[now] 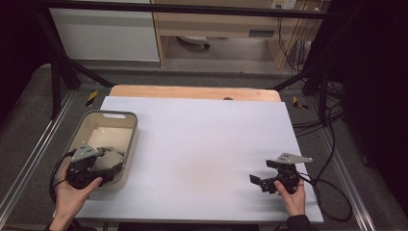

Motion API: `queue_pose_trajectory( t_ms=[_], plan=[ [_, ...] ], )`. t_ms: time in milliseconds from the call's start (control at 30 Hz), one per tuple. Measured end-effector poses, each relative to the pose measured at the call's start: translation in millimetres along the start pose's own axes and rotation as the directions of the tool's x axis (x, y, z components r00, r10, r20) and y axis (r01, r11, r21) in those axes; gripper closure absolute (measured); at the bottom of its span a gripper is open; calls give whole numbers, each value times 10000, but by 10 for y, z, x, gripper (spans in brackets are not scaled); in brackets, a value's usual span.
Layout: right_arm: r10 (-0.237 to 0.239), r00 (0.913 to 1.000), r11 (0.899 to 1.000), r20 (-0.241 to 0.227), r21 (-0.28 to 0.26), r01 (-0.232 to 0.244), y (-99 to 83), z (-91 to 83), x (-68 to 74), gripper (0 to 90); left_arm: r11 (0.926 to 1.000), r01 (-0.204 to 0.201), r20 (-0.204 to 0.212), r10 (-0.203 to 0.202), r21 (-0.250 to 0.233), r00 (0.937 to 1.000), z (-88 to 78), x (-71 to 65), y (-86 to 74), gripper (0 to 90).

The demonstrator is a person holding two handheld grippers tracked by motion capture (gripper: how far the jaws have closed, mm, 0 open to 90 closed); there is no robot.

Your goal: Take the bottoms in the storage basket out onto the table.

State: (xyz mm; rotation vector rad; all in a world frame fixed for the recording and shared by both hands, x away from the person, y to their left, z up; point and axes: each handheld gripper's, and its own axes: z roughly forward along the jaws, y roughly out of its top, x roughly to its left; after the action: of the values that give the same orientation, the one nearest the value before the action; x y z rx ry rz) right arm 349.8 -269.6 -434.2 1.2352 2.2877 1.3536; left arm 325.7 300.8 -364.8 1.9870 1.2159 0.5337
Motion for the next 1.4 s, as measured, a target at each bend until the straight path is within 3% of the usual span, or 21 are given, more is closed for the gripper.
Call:
queue_pose_trajectory(
  t_ms=[233, 567, 1400],
  plan=[
    [-1, 10000, 10000, 2, -13, 1, 1, -2, -1, 5, 10000, 34, -102, -34, 23, 9999, -5, -9, -6, 529],
    [-13, 10000, 10000, 7, -11, 13, 2, -1, -3, 5, 9998, 184, -79, -184, -30, 9998, -24, -1, -7, 679],
    [-55, 10000, 10000, -35, -37, 55, 3, -6, -4, 5, 9947, 103, -639, -169, -1020, 9978, -161, 58, 170, 720]
  ],
)
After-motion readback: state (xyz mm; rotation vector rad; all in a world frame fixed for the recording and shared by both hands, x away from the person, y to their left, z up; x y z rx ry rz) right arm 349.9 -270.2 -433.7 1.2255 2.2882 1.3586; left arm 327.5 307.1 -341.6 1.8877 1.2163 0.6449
